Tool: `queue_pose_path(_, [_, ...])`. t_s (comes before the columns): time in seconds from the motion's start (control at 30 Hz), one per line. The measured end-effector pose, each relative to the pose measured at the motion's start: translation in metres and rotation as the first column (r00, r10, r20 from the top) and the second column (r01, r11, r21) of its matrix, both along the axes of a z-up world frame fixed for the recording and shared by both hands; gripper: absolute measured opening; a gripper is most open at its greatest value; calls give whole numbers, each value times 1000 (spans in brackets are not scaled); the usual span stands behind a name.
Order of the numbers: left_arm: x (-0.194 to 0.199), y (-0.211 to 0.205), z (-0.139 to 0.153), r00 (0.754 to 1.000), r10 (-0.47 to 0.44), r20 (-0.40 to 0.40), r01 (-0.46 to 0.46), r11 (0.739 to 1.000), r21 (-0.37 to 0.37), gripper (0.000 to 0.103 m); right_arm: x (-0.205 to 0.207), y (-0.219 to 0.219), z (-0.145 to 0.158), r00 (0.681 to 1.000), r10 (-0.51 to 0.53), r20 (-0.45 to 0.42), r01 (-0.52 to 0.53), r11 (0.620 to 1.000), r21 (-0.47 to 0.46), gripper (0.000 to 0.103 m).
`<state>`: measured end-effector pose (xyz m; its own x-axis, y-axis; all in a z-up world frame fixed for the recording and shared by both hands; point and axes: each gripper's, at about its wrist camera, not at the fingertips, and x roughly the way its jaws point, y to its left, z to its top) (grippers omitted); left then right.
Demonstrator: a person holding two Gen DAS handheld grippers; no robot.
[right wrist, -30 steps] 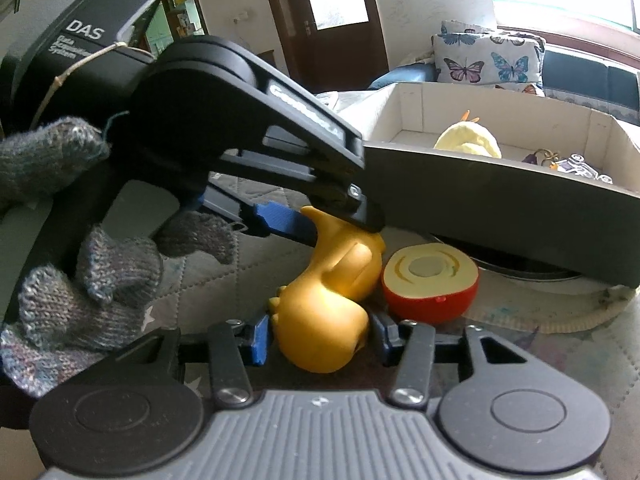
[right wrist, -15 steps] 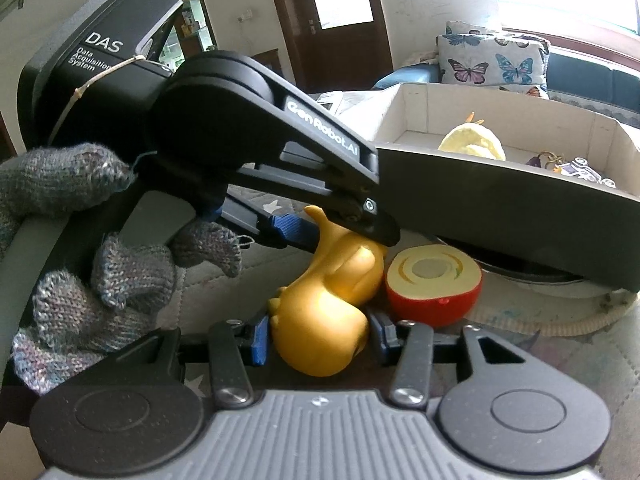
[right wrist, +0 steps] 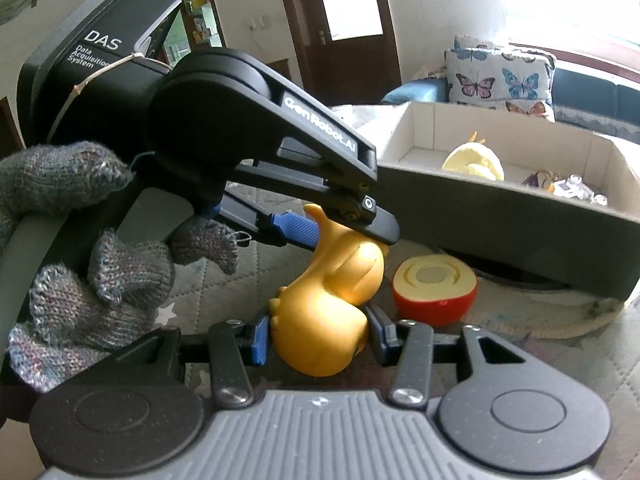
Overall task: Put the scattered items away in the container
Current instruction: 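Lift the duck with both grippers and carry it over the box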
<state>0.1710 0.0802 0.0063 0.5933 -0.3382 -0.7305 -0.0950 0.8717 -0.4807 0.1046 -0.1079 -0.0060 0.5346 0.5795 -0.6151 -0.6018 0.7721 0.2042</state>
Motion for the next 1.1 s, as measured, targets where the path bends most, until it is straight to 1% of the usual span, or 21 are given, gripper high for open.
queue_pose_path(0.1, [0,-4,9,1000,-1,20,1,1000,6,39,0,-3,7,1000,-3,20,2,1000,6,47])
queue_pose_path(0.33, [3,-12,22,999,0,36,-1,1000,13,39,3,-10,18,999,-5,41,4,1000,20,47])
queue_pose_path(0.5, [10,-20,36,998,-11,67,10,1000,22,39,8,-16,30,998,-10,63,9,1000,26,47])
queue_pose_path(0.8, [38,-25,57,994,-21,105,18,999,32,40,44,-13,48,996,-19,89,16,999,34,47])
queue_pose_path(1.1, [83,-18,71,991,-18,130,14,999,39,40,82,-8,65,993,-25,112,21,999,39,47])
